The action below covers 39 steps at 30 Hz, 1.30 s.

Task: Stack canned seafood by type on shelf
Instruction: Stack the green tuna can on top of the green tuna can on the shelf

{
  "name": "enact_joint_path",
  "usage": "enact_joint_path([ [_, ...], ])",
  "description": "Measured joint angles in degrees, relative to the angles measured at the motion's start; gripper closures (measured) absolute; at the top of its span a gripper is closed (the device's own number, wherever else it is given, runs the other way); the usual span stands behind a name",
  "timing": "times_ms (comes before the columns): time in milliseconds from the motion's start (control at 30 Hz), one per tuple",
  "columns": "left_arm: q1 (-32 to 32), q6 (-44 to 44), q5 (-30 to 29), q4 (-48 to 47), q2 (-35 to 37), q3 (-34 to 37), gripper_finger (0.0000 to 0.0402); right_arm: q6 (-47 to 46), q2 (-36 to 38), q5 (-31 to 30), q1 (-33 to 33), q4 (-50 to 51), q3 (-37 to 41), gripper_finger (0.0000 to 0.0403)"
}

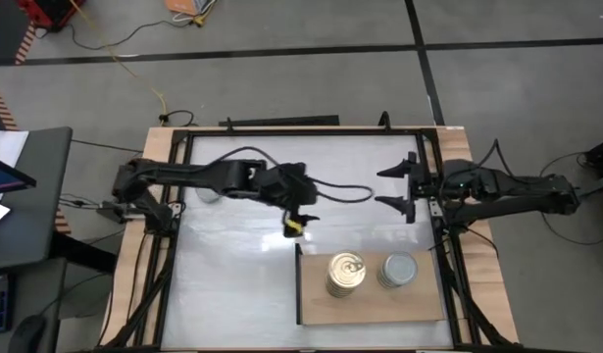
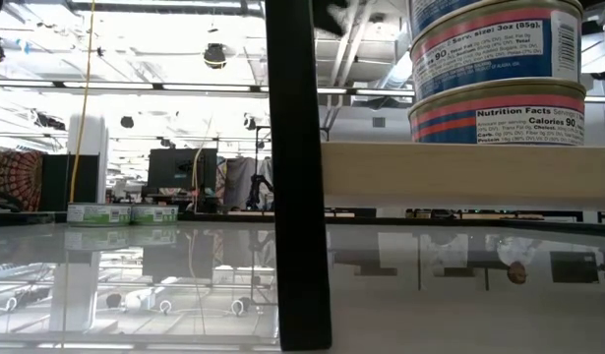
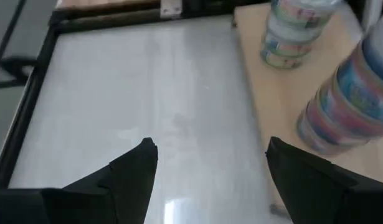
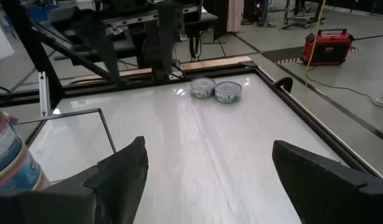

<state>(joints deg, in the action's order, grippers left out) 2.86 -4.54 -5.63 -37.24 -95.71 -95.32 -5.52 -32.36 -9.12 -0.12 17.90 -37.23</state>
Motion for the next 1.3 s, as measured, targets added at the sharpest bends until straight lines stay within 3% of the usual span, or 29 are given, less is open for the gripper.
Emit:
enact_joint_path([
  [133, -0.52, 2.32, -5.03, 6.71, 9.04, 12.24, 0.0114, 1.42, -1.19, 0.01, -0.02, -1.63, 0.02, 0.0039],
  [367, -0.62, 13.35, -21.44, 11.05, 25.01, 34.12, 0.0114, 1.66, -1.94, -0.02, -1.25, -6.45, 0.02, 0.0039],
  [633, 1.32, 25.30, -23.68, 15.22, 34.14, 54.27, 0.0114, -0.46, -5.59, -0.05, -3.16, -10.75, 0.02, 0.0039],
  [833, 2.77, 27.87, -28.97, 22.27, 34.65, 62.08, 0.0114, -0.59, -11.40, -0.07, -5.41, -11.70, 0.02, 0.0039],
  [1033, 2.80, 24.20, -35.80, 30.44, 34.11, 65.55, 0.0114, 2.36, -17.30, -0.07, -7.99, -21.06, 0.02, 0.0039],
  [1300, 1.25, 22.48, -37.83, 25.74, 33.77, 65.68, 0.0114, 8.78, -22.58, 0.06, -9.49, -29.77, -0.81, 0.0039],
])
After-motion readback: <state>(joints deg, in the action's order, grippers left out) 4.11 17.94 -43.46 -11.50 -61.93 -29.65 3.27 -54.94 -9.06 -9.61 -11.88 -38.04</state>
